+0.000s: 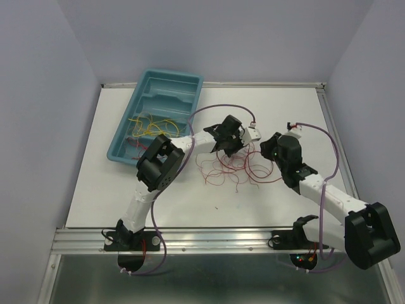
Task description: Untangle the cables
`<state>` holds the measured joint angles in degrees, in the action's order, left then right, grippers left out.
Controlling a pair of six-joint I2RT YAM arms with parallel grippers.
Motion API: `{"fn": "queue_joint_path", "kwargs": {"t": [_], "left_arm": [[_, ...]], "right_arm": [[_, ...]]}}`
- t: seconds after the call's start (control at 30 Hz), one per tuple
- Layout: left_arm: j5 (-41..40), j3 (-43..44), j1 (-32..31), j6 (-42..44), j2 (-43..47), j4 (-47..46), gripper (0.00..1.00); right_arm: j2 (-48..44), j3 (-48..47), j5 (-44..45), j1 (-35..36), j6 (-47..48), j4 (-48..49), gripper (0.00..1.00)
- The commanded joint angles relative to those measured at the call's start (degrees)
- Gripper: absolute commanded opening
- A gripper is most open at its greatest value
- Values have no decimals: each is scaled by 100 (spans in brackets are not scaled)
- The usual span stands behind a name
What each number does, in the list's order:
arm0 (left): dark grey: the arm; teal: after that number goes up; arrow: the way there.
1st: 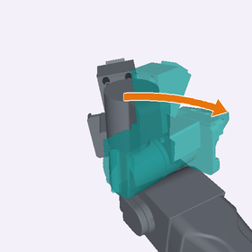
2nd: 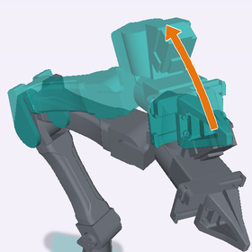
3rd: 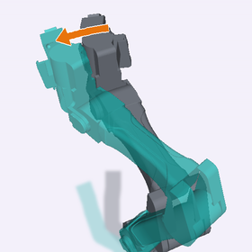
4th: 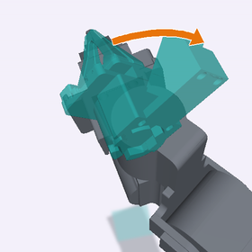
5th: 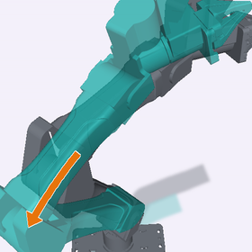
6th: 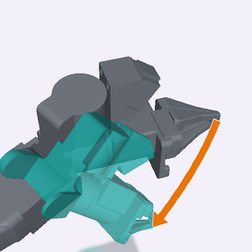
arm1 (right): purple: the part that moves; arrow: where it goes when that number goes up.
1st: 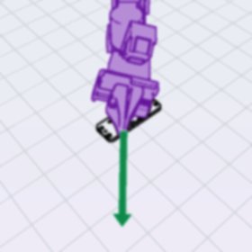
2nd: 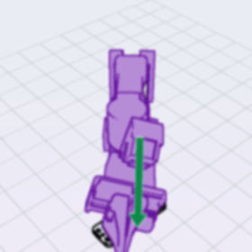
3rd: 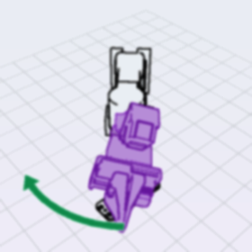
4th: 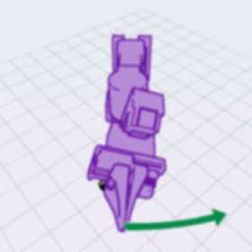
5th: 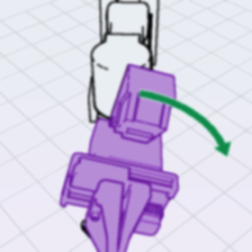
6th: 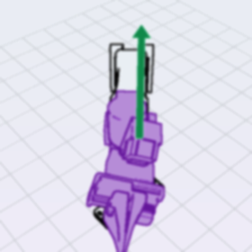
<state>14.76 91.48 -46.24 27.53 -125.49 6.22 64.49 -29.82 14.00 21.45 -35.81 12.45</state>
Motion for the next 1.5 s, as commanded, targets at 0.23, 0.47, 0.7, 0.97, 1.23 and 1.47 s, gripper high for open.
{"fn": "queue_joint_path", "kwargs": {"t": [0.23,0.47,0.7,0.97,1.23,1.47], "left_arm": [[588,-385,10,-54,1043,-174,0],[1151,-657,10,-292,2096,2,0],[1108,-764,1,-310,3135,99,0],[468,464,1,-239,3882,730,0],[-1282,2548,10,68,3708,829,0],[-1124,3174,1,262,3839,233,0]], "right_arm": [[-103,126,244,8,-58,188,15],[-366,310,-301,8,180,565,18],[-657,468,-344,17,268,750,20],[-771,829,-1303,17,470,1629,52],[-912,917,-1364,8,470,1752,54],[-780,1242,-3428,17,628,3411,92]]}}
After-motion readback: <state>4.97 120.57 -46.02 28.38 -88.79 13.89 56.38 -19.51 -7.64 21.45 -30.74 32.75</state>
